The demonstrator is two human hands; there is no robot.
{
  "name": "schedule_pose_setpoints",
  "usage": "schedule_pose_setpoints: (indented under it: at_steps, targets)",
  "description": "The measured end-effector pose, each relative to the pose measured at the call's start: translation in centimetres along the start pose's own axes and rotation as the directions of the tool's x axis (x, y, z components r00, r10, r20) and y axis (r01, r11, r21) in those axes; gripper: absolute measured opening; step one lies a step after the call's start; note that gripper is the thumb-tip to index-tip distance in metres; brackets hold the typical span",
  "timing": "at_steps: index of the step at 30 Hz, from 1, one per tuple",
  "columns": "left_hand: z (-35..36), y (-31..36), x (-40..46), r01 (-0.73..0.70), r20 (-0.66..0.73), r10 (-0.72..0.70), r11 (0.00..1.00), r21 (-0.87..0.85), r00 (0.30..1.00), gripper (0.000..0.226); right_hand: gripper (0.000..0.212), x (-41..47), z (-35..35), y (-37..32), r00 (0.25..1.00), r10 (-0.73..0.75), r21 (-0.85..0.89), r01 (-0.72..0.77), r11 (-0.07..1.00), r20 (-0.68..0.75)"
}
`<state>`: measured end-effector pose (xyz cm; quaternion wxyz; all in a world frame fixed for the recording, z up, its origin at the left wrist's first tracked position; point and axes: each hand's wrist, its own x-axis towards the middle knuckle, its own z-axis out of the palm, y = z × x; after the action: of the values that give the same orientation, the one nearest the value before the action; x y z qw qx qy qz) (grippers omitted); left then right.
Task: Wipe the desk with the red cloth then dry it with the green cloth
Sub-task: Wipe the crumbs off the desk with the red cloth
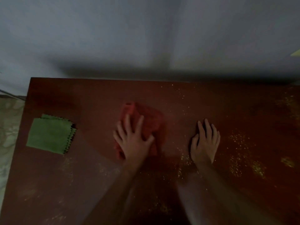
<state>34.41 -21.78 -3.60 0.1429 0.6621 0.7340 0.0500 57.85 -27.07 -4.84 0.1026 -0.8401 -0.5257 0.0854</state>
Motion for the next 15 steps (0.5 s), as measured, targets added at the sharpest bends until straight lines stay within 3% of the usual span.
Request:
schedule_pose_setpoints:
  at_steps: [2, 5, 10, 15]
  targets:
    - [-1.5, -3.1, 4.0, 0.099, -0.052, -0.099, 0.995, -0.009, 0.994, 0.079, 0.051, -0.1, 0.1, 0.0, 1.000, -0.009, 0.006, 0.009, 1.000, -0.019]
    - [-3.0, -5.7, 9.9, 0.123, -0.046, -0.122, 0.992, 0.003, 0.991, 0.085, 0.051, 0.0, 0.2, -0.2, 0.999, -0.008, 0.007, 0.008, 1.000, -0.042]
    - [-1.9, -1.4, 15.1, 0.165, -0.030, -0.164, 0.986, 0.025, 0.986, 0.085, 0.050, 0.0, 0.3, -0.1, 0.999, -0.013, -0.022, 0.012, 1.000, -0.050]
    - [-0.1, 5.2, 13.7, -0.006, 0.026, 0.004, 0.997, 0.072, 1.000, 0.082, 0.050, 0.1, 0.3, -0.1, 0.998, -0.021, 0.004, 0.021, 1.000, -0.056]
